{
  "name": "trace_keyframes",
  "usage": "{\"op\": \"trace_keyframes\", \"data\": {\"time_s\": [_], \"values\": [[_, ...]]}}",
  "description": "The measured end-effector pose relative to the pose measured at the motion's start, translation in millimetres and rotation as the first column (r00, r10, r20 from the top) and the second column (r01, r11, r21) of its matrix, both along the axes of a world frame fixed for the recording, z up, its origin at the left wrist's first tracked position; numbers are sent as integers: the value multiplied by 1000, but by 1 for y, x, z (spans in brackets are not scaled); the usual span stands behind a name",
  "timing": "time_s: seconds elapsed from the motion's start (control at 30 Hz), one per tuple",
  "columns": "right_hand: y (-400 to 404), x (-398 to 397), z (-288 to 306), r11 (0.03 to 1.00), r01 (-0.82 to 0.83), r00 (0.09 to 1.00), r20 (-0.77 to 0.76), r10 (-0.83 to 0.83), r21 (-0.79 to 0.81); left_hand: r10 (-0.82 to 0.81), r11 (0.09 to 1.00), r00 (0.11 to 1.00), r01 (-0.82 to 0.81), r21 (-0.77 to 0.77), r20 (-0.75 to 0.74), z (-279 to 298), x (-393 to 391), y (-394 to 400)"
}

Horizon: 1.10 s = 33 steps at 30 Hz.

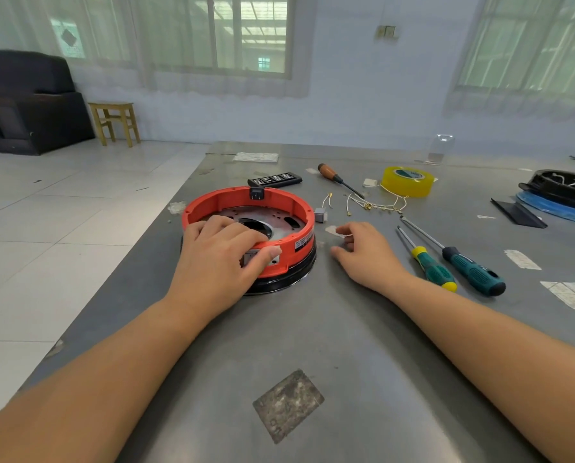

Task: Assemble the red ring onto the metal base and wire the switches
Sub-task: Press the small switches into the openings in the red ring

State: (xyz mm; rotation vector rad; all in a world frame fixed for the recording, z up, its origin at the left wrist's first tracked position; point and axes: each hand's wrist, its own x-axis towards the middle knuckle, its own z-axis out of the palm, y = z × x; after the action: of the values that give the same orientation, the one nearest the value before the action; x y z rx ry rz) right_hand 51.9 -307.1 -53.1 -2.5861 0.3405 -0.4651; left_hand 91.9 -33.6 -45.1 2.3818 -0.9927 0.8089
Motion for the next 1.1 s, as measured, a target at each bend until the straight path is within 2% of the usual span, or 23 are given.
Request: {"op": "trace_keyframes", "data": {"time_s": [0.17, 0.37, 0.57, 0.8, 1.1], "values": [[-5, 47, 5, 995, 85, 995, 40, -87, 49, -161, 985, 986, 158, -67, -46, -2, 8, 13], [-5, 83, 3, 987, 162, 987, 21, -162, -9, -207, 972, 975, 197, -127, -77, -4, 11, 14], [-7, 89, 0, 984, 162, 987, 14, -162, -71, -231, 966, 966, 215, -143, -112, -3, 12, 13], [-1, 64, 2, 987, 129, 983, 115, -140, 95, -203, 973, 970, 185, -136, -132, -2, 9, 14], [19, -13, 1, 960, 1, 980, 190, -56, 281, -148, 988, 972, 136, -76, -181, -3, 8, 15]]}}
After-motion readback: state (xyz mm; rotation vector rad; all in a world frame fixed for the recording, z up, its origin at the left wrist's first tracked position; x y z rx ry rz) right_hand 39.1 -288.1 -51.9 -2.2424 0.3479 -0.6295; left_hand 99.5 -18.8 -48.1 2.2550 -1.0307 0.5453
